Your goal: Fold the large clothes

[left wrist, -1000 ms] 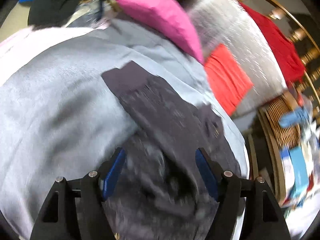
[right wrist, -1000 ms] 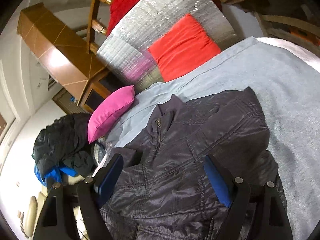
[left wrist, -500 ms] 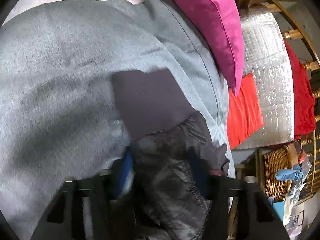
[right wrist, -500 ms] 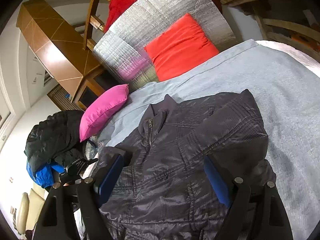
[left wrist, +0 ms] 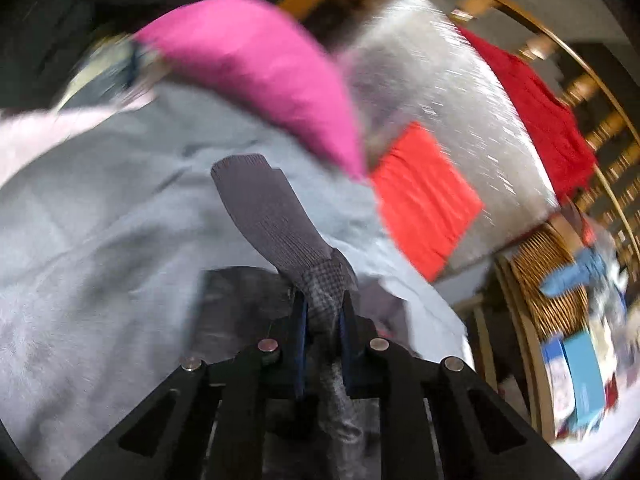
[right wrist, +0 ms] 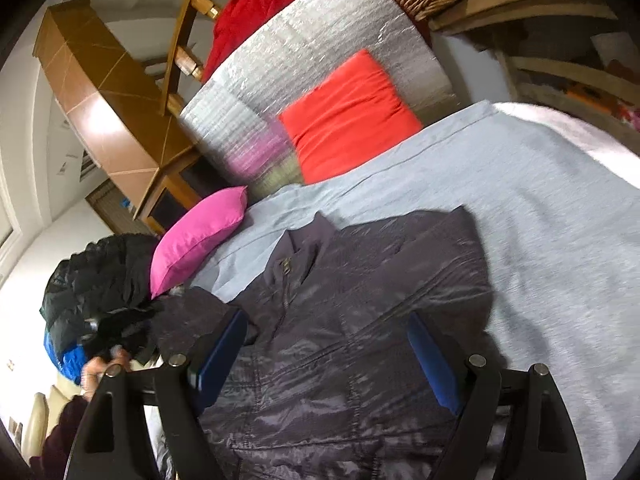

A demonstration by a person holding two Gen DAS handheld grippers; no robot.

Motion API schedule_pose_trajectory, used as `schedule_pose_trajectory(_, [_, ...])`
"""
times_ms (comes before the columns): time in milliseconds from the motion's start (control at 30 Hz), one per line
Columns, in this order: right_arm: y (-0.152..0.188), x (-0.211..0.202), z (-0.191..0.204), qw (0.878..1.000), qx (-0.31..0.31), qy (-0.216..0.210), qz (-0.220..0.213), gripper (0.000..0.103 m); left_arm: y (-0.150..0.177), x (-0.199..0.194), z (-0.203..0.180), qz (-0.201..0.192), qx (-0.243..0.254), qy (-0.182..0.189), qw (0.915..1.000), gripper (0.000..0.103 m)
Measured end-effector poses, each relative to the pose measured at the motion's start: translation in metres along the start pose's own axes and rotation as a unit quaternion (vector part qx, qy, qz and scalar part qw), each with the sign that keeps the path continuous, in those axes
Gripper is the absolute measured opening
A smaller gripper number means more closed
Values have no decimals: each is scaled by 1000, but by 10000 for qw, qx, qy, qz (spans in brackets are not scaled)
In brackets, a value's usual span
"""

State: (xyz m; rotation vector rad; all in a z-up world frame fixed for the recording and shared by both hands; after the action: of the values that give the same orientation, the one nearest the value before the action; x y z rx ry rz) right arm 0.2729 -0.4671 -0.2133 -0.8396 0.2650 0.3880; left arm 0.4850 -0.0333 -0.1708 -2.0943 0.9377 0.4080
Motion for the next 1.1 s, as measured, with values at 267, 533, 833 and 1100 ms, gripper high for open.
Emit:
schedule_pose_trajectory(267, [-21, -35, -42, 9973, 493, 302, -447, 85, 62, -14, -129, 312, 1293, 466, 9900, 12])
schedule_pose_trajectory(533, [-30, -58, -65, 9940, 826, 361, -617, 85, 175, 26, -179, 1067, 2467, 125, 9631, 12])
schedule_pose_trajectory(833, [-27, -48, -65, 9949, 916, 225, -348, 85, 279, 35, -169, 2027, 3930, -133, 8968, 36])
schedule_pose_trajectory(1100, [-12, -13, -24, 9967, 737, -295, 160, 85, 214, -49, -113, 1243, 3435, 457, 9298, 64])
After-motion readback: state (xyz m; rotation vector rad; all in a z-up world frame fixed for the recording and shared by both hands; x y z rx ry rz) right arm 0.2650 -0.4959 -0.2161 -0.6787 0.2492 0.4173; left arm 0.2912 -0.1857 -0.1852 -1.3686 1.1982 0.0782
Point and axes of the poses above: each gripper's, at about its wrist camera, not at the fingertips, and x roughly the way its jaws point, z to its left, y to its underside, the point moved 5 cm from there along x, roughly the way its jaws point, and after that the axes turned 2 degrees about -y, right-handed, at the moved point
